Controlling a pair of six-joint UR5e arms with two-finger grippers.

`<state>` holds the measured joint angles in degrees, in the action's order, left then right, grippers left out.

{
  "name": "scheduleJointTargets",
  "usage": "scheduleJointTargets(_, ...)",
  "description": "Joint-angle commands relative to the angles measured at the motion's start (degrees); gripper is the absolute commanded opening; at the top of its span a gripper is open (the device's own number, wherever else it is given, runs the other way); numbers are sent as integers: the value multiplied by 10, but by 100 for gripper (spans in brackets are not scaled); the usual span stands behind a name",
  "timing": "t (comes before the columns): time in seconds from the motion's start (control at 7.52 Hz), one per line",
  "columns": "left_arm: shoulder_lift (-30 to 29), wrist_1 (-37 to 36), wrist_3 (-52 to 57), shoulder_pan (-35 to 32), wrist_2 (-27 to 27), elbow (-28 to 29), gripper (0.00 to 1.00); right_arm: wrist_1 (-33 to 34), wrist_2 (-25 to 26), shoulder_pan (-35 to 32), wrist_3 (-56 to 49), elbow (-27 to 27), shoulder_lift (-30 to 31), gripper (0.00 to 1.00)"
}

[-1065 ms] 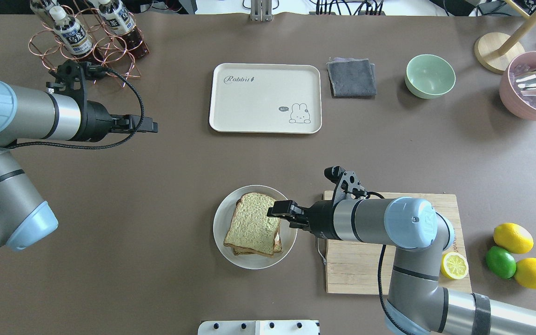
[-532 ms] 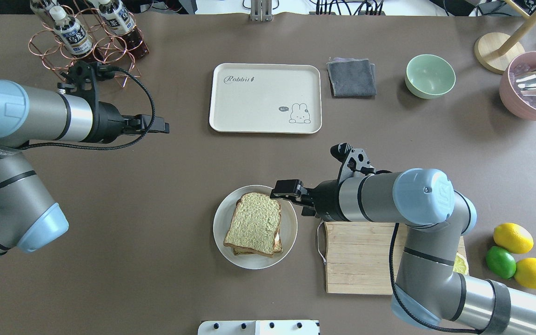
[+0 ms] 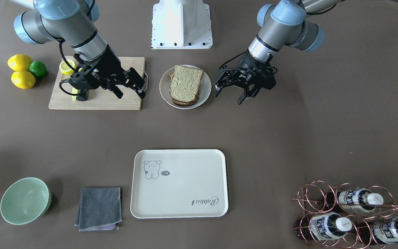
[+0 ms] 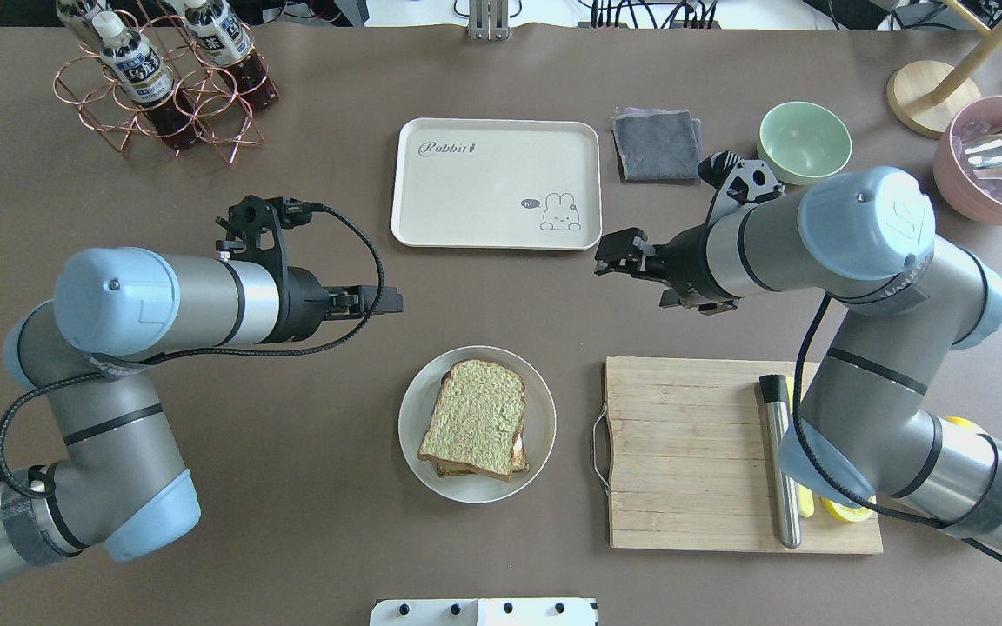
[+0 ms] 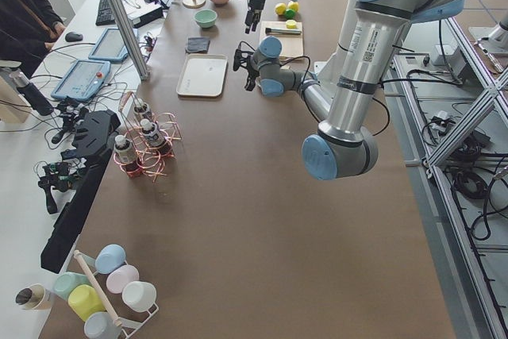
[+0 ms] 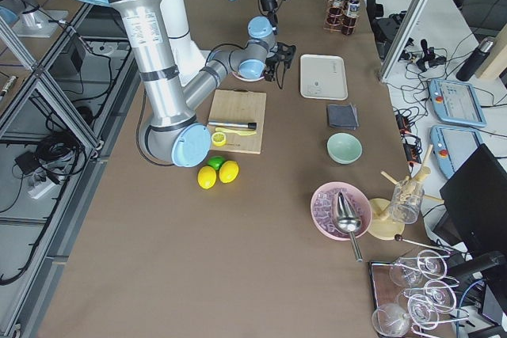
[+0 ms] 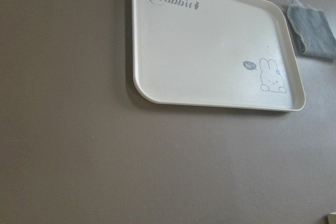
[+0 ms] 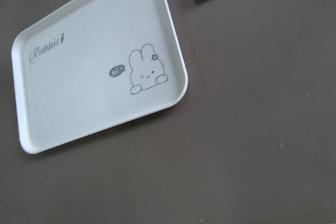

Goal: Make sandwich and place on tray
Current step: 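Withdraw the right gripper while the left gripper moves to the plate rim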

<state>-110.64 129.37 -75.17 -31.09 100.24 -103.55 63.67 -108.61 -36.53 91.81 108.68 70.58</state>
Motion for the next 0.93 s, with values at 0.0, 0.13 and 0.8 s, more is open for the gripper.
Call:
scheduleJointTargets(0.0,-6,1,-30,66,-58,-3,97,150,1,-63,-180,-7,5,99)
scheduleJointTargets(0.13,-6,3,-29,79,-62,0,97,196,3,-78,-245,-8,15,99)
scheduleJointTargets(0.8,-5,7,-22,97,-72,23,74,197,-85,-154,-370,-18,53,99)
